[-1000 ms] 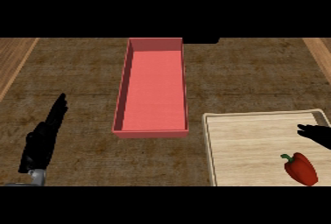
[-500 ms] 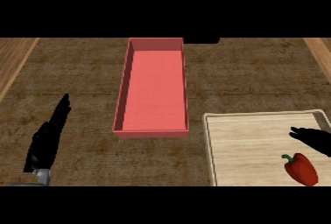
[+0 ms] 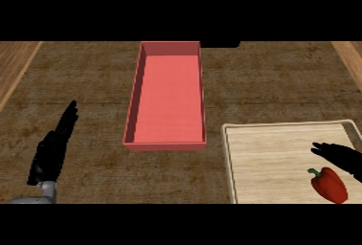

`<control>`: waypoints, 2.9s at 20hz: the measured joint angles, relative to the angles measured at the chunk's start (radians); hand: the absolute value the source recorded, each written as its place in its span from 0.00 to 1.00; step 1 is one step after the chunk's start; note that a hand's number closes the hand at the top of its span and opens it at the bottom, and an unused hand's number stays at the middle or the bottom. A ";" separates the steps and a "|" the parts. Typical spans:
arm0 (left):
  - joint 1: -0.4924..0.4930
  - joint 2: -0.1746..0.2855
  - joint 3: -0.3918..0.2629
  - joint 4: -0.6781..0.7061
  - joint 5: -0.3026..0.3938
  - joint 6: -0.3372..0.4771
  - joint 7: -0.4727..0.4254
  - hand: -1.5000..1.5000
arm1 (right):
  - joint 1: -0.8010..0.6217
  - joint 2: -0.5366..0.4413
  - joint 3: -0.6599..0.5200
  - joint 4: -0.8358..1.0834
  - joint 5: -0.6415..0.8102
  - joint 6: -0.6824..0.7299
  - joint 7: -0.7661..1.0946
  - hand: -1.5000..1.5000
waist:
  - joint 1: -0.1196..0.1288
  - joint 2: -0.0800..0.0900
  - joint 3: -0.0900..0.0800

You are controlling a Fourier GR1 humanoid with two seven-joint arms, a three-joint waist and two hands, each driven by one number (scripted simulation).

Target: Pick the bell pepper from the tray and place it in the cardboard box

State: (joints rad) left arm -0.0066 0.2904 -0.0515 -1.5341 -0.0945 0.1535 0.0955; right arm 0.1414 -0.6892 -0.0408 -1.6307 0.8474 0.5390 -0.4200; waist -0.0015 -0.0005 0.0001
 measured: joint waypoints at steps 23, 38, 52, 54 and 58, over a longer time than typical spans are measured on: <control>0.033 -0.074 0.069 -0.045 -0.067 -0.078 0.009 0.50 | -0.053 0.141 -0.013 0.137 0.204 -0.039 -0.076 1.00 | 0.003 0.000 0.000; 0.033 -0.081 0.104 -0.020 -0.078 -0.088 -0.005 0.50 | -0.027 0.331 -0.109 0.078 0.303 -0.232 0.173 1.00 | -0.029 -0.013 -0.021; 0.045 -0.077 0.104 -0.029 -0.080 -0.096 -0.008 0.50 | 0.062 0.664 0.168 -0.278 0.556 -0.394 1.116 1.00 | -0.017 -0.010 -0.008; 0.031 -0.086 0.094 -0.026 -0.090 -0.088 -0.003 0.50 | 0.037 0.674 0.283 -0.335 0.578 -0.399 1.237 1.00 | -0.011 -0.008 -0.006; 0.021 -0.093 0.086 -0.017 -0.091 -0.091 -0.007 0.50 | -0.064 0.683 0.462 -0.425 0.598 -0.464 1.376 1.00 | 0.004 -0.006 -0.003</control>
State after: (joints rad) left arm 0.0139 0.1970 0.0346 -1.5511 -0.1859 0.0626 0.0889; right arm 0.0772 -0.0064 0.4214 -2.0559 1.4454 0.0747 0.9560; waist 0.0021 -0.0064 -0.0031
